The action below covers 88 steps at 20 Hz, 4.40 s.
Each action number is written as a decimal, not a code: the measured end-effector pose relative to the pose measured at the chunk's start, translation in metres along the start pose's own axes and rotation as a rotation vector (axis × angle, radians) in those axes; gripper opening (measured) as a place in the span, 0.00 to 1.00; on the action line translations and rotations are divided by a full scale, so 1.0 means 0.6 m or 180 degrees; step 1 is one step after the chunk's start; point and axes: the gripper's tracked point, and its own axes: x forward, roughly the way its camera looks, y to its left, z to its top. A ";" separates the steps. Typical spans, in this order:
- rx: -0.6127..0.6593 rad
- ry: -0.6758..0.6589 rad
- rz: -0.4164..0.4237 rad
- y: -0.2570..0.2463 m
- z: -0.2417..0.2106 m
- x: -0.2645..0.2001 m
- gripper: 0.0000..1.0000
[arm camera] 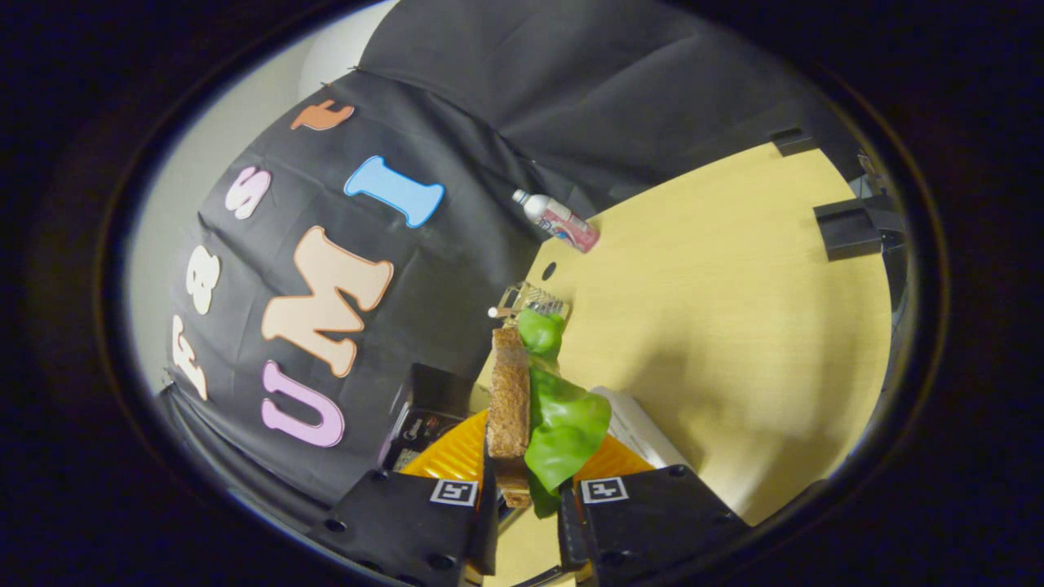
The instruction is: Open the toaster oven, put the food inside, and close the toaster oven door.
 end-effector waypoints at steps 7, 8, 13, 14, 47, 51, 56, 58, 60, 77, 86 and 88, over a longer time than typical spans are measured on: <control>0.0017 0.0429 0.0264 0.068 -0.137 -0.049 0.32; 0.0014 0.0516 0.0304 0.079 -0.162 -0.059 0.32; 0.0076 0.0867 0.0543 0.139 -0.270 -0.072 0.32; 0.0114 0.0911 0.0587 0.152 -0.289 -0.071 0.32; -0.0148 0.0674 0.0043 0.160 -0.318 0.175 0.57; -0.0578 0.0445 -0.0110 0.142 -0.288 0.162 0.74; -0.1195 0.0310 -0.0513 0.098 -0.264 0.149 0.95; -0.1254 0.0309 -0.0488 0.101 -0.264 0.139 0.99; -0.1277 0.0312 -0.0446 0.103 -0.264 0.132 0.99; -0.2524 -0.0109 0.0308 0.247 -0.186 -0.054 0.99; -0.2991 0.0002 -0.0022 0.157 -0.203 -0.152 1.00; -0.3037 0.0159 -0.0082 0.124 -0.227 -0.168 1.00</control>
